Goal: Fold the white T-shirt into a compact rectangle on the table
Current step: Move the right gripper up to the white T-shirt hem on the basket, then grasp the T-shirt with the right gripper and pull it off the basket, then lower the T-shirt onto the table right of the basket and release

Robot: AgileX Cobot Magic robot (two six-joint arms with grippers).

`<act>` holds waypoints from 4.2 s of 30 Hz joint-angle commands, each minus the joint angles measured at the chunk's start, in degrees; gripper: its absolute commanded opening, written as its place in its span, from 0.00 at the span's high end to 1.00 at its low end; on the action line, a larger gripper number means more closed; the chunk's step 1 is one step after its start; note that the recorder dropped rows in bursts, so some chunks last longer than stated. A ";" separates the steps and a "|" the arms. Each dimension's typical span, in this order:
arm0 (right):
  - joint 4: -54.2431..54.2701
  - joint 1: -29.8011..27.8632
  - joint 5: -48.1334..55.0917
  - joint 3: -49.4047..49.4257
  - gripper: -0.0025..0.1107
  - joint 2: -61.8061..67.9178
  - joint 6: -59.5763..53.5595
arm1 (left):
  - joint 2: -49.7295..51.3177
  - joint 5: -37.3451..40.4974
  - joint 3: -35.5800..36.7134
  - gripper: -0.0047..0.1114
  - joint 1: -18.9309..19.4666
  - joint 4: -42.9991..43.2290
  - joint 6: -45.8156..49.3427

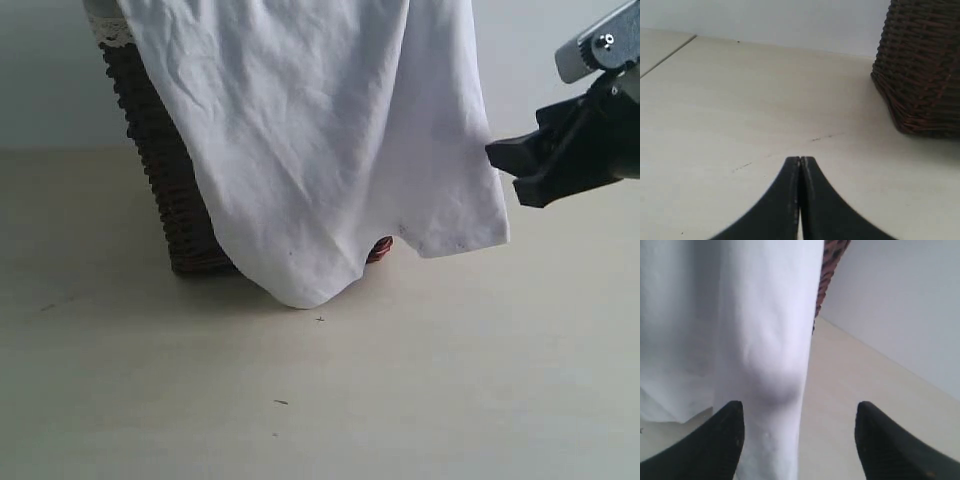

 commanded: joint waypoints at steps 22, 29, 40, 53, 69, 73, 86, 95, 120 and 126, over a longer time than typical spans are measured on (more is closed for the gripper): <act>0.47 -0.04 13.80 -5.97 0.98 0.59 -1.94 | -0.36 -0.75 -0.23 0.96 -0.15 0.01 -0.13; 0.73 -0.04 17.23 -12.86 0.98 -5.05 -2.67 | -0.36 -0.75 -0.23 0.96 -0.15 0.01 -0.13; 6.18 -0.04 16.99 -23.98 0.98 -5.14 -2.53 | -0.36 -0.75 -0.23 0.96 -0.15 0.01 -0.13; 6.18 -0.04 16.93 -42.59 0.98 -5.62 -2.44 | -0.36 -0.75 -0.23 0.96 -0.15 0.01 -0.13; 6.18 -0.04 8.68 -61.42 0.98 -12.00 -2.44 | -0.36 -0.75 -0.23 0.96 -0.15 0.01 -0.13; 6.18 -0.04 8.77 -64.27 0.98 -12.63 -2.31 | -0.36 -0.75 -0.23 0.96 -0.15 0.01 -0.13; 6.18 -0.04 10.67 -65.80 0.98 -13.11 12.26 | -0.36 -0.75 -0.23 0.96 -0.15 0.01 -0.13; -13.70 -0.04 13.32 -65.80 0.98 -12.12 32.24 | -0.36 -0.75 -0.23 0.96 -0.15 0.01 -0.13; -63.43 0.74 46.55 -37.77 0.98 -4.68 55.01 | -0.36 -0.75 -0.23 0.96 -0.15 0.01 -0.10; -57.10 0.74 46.55 -25.43 0.98 -3.68 41.85 | -0.36 -0.75 -0.23 0.96 -0.15 0.01 -0.10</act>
